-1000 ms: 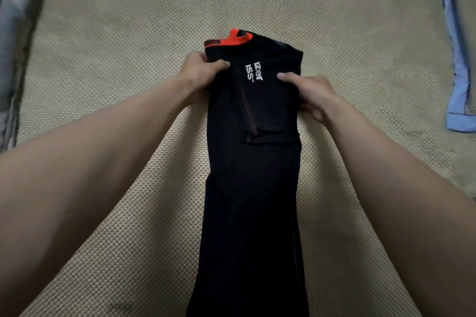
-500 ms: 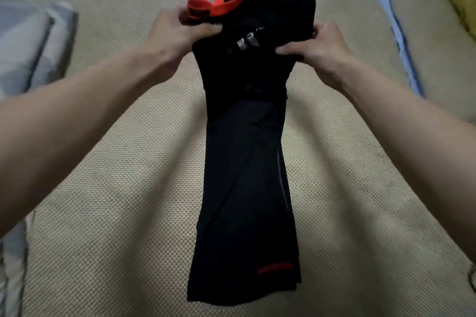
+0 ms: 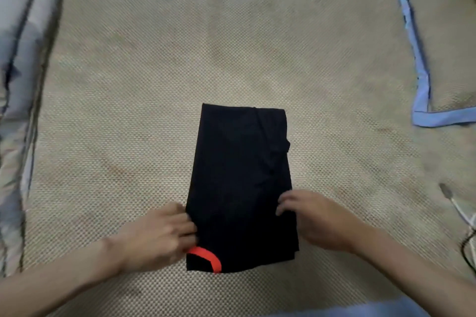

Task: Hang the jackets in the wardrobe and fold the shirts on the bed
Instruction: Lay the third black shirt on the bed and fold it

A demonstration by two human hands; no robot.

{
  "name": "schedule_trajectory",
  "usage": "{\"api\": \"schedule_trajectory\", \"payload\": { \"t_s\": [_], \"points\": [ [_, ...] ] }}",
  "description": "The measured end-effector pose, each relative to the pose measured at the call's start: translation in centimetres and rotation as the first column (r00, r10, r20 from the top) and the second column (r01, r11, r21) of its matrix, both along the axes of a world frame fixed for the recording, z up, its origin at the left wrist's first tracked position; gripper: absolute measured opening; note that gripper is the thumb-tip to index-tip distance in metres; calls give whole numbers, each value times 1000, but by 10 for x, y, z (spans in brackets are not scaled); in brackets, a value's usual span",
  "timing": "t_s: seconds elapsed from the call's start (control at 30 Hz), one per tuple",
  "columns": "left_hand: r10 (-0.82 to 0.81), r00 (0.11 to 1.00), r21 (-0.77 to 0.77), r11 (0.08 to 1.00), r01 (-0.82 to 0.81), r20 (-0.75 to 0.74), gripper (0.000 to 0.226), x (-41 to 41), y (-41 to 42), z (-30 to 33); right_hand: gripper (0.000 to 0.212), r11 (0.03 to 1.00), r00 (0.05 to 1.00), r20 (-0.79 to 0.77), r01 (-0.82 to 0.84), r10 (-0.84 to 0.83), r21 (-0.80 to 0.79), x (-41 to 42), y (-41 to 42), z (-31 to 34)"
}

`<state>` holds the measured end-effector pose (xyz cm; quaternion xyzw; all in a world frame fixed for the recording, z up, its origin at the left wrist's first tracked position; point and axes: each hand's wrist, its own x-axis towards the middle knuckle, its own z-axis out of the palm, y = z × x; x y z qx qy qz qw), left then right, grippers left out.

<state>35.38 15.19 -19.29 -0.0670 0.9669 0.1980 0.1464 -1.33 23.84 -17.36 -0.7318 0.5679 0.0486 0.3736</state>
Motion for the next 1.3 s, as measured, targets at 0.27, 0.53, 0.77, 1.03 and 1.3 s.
{"api": "schedule_trajectory", "payload": {
  "t_s": [0.27,0.53,0.77,1.03,1.3],
  "points": [
    [759,651,-56,651,-757,31,76,-107,-155,-10,82,871,874,-44,476,-484,-125,13,-161,-2],
    [695,688,225,650,-725,207,19,-127,-194,-3,24,908,918,-49,396,-393,141,3,-199,-7],
    [461,887,259,861,-438,-32,17,-68,-88,91,21,956,990,54,142,-133,-256,18,-84,72],
    [257,949,64,960,-272,182,19,-28,70,11,37,988,979,-156,-117,132,102,63,64,12],
    [668,741,-54,740,-671,-60,62,-93,74,-31,67,865,878,-154,393,-454,-311,120,45,-42]
  ]
}}
